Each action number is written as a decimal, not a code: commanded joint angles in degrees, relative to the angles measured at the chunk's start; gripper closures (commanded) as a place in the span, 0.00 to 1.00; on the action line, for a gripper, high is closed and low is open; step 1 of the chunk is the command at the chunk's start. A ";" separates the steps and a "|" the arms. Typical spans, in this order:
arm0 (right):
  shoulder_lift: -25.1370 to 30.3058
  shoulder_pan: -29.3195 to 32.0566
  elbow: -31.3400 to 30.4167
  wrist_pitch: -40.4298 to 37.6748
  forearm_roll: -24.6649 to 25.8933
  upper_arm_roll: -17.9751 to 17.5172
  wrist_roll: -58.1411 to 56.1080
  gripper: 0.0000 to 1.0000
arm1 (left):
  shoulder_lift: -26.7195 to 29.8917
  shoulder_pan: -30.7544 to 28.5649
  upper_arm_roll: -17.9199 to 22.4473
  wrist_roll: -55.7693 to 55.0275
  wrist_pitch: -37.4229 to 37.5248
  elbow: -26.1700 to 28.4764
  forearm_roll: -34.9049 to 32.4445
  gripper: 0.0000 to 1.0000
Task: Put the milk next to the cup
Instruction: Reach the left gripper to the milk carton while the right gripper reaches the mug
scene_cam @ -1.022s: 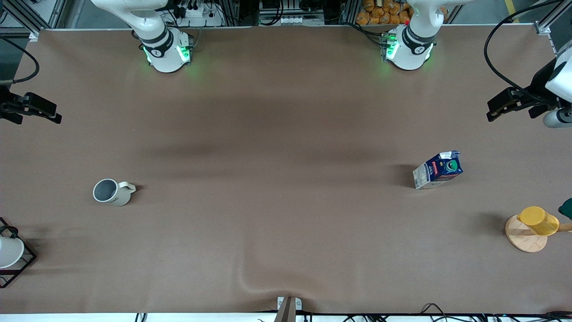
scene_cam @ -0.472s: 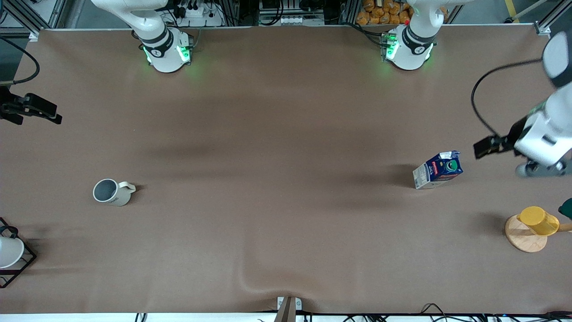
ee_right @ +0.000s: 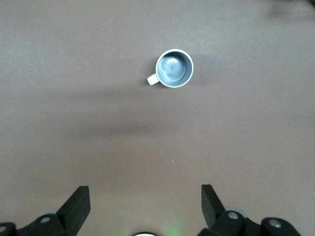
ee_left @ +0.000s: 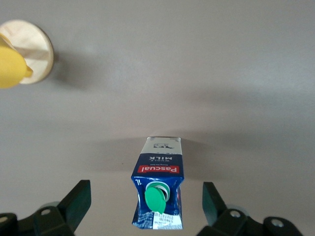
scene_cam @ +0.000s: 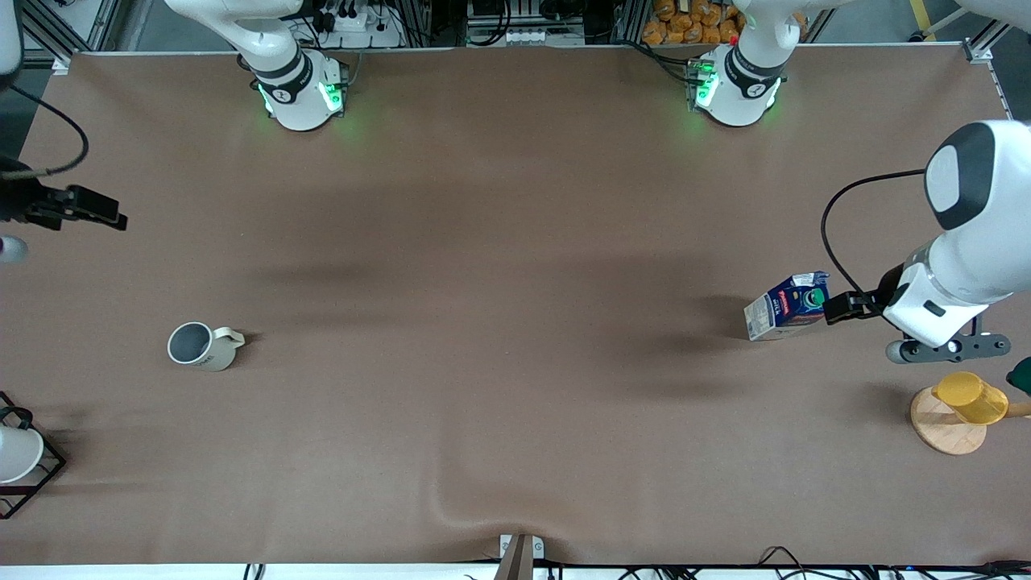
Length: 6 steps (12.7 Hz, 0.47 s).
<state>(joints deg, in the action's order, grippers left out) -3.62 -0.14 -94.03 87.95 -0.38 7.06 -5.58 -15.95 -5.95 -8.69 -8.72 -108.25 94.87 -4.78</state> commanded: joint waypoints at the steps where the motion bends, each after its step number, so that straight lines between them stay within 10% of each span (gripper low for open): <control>1: -4.54 1.19 0.17 2.74 0.55 -0.47 -0.66 0.00 | 1.88 -1.08 -0.45 0.28 -1.61 4.51 1.01 0.00; 6: -11.22 1.37 0.17 10.56 0.90 -0.47 -0.66 0.00 | 1.97 -0.99 -0.80 0.02 -1.70 7.34 0.92 0.00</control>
<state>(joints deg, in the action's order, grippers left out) -13.01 0.57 -94.47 96.74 -0.37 7.08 -5.62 -15.83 -6.54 -8.98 -8.71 -108.87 99.72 -4.54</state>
